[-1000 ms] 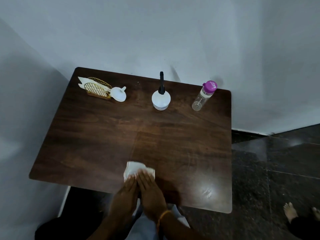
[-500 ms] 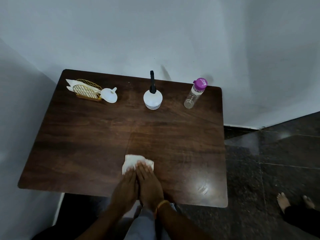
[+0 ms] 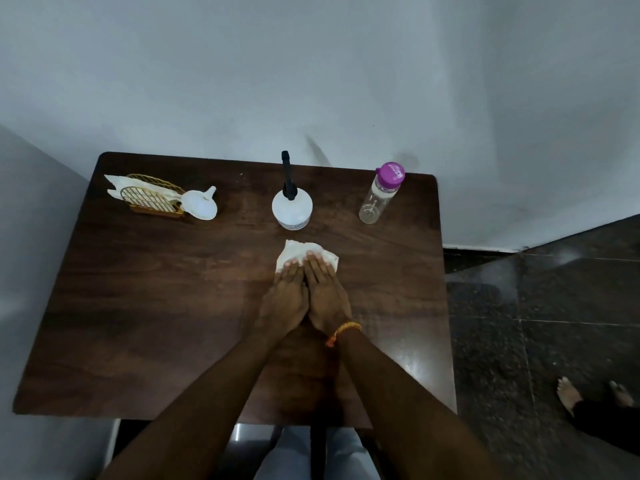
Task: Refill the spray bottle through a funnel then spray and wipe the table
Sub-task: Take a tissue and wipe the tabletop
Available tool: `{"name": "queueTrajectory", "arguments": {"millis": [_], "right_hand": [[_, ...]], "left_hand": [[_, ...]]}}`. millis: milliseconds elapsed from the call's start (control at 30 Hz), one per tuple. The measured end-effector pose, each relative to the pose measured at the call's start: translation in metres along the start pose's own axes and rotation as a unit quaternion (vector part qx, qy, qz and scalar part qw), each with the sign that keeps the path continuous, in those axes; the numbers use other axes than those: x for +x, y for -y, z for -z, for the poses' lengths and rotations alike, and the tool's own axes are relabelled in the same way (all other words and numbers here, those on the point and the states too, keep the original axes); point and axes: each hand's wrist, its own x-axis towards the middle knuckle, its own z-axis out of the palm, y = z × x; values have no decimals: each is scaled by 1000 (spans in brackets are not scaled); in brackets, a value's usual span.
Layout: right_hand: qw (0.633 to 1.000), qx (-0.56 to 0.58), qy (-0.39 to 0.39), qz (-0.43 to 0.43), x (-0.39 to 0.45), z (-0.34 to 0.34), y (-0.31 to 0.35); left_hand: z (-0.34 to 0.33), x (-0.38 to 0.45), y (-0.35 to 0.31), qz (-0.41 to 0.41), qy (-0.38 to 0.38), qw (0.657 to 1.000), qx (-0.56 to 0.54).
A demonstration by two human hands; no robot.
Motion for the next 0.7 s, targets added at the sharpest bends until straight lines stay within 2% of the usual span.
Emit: {"name": "queueTrajectory", "arguments": {"millis": [133, 233, 333, 467, 600, 700], "right_hand": [[998, 20, -39, -54, -20, 22, -48], [994, 17, -47, -101, -42, 33, -94], [987, 13, -63, -150, -64, 45, -138], [981, -37, -57, -179, -93, 49, -183], [979, -25, -48, -197, -109, 47, -205], [977, -2, -70, -201, -132, 43, -196]], "left_hand": [[10, 33, -57, -37, -50, 998, 5], [7, 59, -104, -50, 1, 999, -13], [2, 82, -148, -80, 27, 996, 19], [-6, 100, -196, -79, 84, 993, -11], [-16, 106, -219, -99, 92, 991, 16], [-29, 90, -223, -121, 76, 989, 27]]}}
